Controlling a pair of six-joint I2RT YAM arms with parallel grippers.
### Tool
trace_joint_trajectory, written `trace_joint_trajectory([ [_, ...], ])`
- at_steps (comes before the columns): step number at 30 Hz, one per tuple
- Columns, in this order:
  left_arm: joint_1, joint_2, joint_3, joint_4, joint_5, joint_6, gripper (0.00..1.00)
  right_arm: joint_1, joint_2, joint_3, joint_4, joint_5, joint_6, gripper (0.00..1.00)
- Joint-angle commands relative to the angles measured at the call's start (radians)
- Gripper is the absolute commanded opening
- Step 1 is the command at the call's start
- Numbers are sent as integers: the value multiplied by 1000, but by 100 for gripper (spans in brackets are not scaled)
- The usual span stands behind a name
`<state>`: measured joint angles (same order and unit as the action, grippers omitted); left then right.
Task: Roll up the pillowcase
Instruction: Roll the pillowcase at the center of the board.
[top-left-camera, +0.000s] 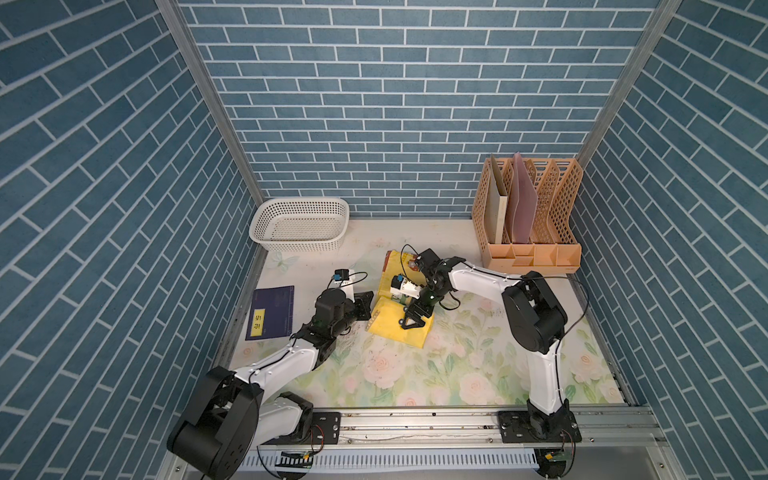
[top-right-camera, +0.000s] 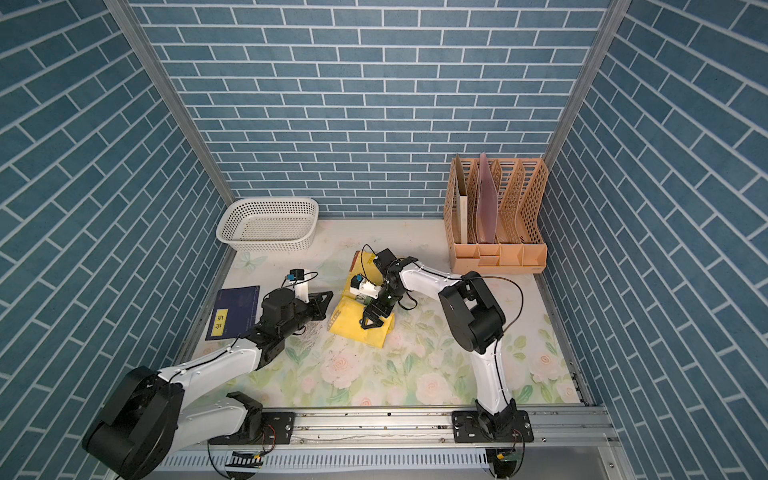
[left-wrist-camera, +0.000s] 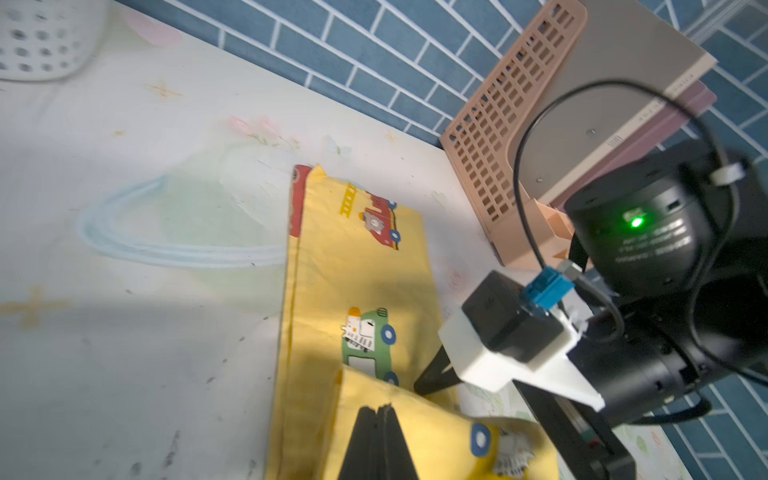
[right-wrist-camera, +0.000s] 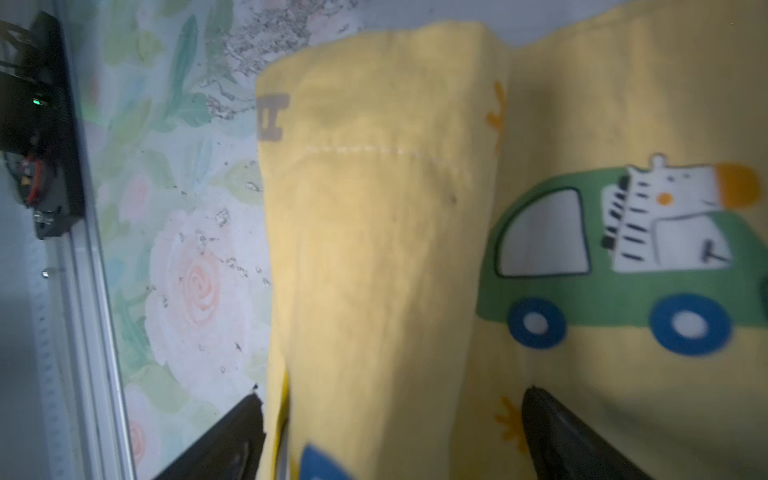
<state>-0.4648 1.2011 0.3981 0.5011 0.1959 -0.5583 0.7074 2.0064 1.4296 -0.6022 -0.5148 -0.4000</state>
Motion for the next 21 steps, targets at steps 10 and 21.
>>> trace_joint_trajectory([
  [10,-90,271,61,259,14,-10,0,143,-502,-401,579,657,15,100],
  [21,-11,340,89,215,-86,-36,0,581,-375,-832,1258,1235,-150,100],
])
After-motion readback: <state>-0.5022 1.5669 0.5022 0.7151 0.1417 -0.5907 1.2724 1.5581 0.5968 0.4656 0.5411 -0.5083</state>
